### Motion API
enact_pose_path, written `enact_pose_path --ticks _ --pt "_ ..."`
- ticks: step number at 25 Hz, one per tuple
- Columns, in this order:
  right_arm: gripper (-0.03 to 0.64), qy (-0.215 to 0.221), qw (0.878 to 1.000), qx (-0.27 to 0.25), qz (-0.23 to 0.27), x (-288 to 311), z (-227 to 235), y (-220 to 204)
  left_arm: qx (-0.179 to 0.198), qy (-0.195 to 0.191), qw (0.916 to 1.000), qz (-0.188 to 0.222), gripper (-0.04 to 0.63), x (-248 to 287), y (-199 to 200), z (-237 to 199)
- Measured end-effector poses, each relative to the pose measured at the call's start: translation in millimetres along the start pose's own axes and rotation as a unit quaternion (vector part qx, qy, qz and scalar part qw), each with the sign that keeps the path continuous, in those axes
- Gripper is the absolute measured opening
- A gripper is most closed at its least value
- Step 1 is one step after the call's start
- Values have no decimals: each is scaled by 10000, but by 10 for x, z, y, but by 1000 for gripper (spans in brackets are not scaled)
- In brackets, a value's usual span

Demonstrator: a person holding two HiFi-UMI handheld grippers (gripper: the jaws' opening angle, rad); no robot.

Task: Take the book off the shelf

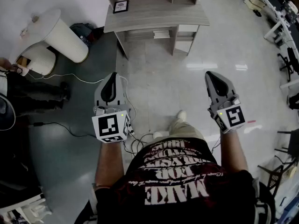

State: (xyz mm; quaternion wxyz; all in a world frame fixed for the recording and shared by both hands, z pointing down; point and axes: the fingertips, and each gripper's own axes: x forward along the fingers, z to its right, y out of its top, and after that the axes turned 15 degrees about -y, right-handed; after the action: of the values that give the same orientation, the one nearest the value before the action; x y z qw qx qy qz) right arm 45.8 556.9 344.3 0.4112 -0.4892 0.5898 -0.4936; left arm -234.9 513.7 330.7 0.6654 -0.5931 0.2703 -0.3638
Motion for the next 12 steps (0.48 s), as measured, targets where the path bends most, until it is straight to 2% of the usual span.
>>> enact_pose_path --ticks 6,12 --pt "3 4 9999 -66 -84 -45 -131 26 -99 -114 9999 -8 6 -5 -64 22" --pt "5 129 9998 121 -123 190 -105 -44 -224 -234 9994 -108 6 303 -194 -82"
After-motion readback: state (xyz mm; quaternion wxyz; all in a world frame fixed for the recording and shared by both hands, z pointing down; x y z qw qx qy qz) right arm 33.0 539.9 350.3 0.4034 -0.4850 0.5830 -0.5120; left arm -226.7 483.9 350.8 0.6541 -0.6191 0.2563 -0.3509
